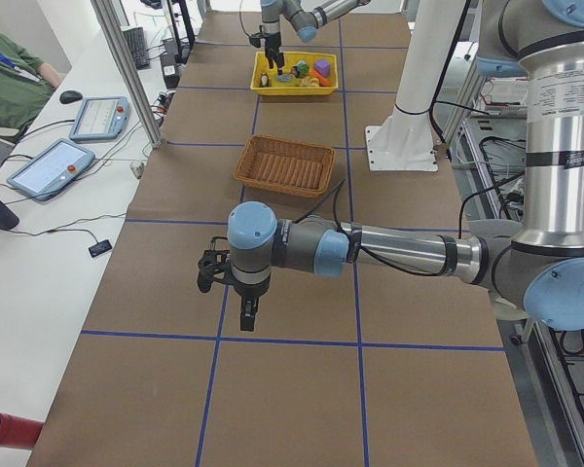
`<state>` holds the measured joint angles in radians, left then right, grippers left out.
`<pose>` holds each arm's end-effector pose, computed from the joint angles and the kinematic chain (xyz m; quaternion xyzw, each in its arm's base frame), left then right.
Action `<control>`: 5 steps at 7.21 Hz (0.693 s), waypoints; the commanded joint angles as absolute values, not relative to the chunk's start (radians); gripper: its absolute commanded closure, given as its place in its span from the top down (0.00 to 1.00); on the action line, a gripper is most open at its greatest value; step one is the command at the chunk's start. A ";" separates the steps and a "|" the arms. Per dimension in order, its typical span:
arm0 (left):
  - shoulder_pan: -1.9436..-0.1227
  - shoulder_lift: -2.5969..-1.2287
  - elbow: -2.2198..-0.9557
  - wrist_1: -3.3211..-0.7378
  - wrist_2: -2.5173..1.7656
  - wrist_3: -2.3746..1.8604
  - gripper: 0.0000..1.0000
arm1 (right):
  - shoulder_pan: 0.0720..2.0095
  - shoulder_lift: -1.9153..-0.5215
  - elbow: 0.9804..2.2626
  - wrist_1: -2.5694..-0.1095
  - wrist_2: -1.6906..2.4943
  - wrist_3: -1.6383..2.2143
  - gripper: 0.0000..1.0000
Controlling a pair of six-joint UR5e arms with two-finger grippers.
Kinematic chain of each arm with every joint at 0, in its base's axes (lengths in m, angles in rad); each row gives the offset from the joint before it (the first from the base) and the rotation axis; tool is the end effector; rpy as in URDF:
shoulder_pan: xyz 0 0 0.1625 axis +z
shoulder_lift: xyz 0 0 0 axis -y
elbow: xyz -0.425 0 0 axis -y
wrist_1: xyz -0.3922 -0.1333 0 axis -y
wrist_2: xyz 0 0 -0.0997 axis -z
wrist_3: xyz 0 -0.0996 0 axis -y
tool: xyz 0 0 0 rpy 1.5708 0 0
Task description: Move tape to another basket
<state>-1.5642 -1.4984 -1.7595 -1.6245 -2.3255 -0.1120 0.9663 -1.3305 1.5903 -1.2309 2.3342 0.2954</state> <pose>-0.0620 -0.4698 0.5955 0.0570 0.3712 -0.0176 0.9266 -0.2898 -0.5328 0.4777 0.0921 -0.4397 -0.2452 0.8591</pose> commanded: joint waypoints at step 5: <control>-1.565 -1.508 -1.752 -1.624 -2.326 -0.112 0.99 | 0.954 -1.344 1.551 -1.253 2.266 0.291 0.47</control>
